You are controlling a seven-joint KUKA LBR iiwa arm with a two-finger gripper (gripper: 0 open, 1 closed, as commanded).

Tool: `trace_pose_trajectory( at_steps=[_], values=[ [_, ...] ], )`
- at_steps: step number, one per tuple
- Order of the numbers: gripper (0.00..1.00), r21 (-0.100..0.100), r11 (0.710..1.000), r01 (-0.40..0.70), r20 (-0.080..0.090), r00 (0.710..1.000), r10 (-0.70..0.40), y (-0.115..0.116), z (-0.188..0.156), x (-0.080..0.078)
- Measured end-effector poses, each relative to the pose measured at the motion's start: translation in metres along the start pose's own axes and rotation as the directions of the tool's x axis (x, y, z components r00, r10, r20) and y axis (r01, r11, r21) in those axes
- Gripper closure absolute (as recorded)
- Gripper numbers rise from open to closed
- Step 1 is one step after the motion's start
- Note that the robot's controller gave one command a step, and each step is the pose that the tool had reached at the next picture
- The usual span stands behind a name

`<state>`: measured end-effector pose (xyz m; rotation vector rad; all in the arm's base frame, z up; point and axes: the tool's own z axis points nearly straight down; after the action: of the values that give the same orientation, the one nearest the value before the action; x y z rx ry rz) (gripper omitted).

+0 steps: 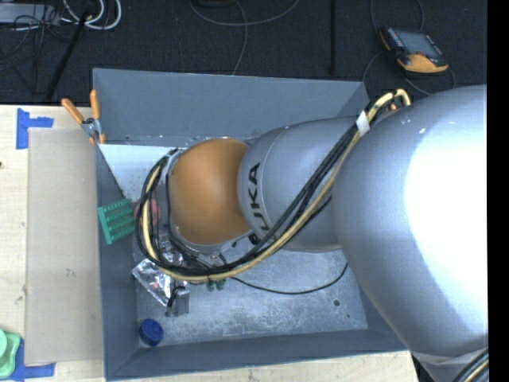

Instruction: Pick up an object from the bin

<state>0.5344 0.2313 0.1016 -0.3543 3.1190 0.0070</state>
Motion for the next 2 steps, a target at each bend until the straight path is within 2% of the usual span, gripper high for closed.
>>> trace_pose_trajectory(
  at_steps=[1, 2],
  values=[
    [0.0, 0.005, 0.981, -0.195, -0.004, 0.981, 0.195, -0.019, 0.002, 0.007],
    [0.0, 0.006, 0.968, -0.249, -0.005, 0.968, 0.249, -0.037, 0.033, 0.011]
  ],
)
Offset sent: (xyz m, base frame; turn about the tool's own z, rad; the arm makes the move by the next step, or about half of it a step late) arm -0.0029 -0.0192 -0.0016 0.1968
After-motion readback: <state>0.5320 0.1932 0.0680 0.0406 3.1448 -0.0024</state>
